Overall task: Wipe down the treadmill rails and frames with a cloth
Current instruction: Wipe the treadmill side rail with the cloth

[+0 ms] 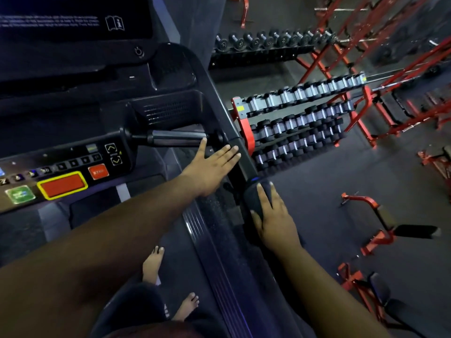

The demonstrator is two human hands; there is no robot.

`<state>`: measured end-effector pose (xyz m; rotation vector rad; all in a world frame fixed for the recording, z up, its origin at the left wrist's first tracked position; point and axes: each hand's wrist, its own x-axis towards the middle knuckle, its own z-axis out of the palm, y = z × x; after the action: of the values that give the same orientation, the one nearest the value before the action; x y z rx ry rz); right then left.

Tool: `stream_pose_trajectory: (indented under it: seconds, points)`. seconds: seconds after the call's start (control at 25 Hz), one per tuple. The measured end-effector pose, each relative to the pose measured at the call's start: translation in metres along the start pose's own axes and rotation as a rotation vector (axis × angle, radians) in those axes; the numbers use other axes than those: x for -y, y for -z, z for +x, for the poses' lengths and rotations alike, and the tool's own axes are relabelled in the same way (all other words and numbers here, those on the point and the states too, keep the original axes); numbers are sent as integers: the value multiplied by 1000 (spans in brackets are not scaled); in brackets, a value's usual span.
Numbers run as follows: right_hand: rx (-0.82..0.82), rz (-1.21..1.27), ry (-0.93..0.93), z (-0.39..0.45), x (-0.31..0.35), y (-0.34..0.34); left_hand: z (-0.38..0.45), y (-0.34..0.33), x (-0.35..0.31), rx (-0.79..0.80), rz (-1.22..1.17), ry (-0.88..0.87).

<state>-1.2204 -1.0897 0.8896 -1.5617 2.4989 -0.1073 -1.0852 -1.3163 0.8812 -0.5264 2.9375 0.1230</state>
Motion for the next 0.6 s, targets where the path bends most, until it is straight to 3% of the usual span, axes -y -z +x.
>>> stream_pose_trajectory:
  seconds: [0.16,0.4,0.6]
  points:
    - [-4,-37,-26,87,43,6,13,12,33,23,22,55]
    - [52,-162,18,42,30,3,7,13,66,77,70,16]
    - [22,-159,4,161,83,9,20,20,74,39,-77,96]
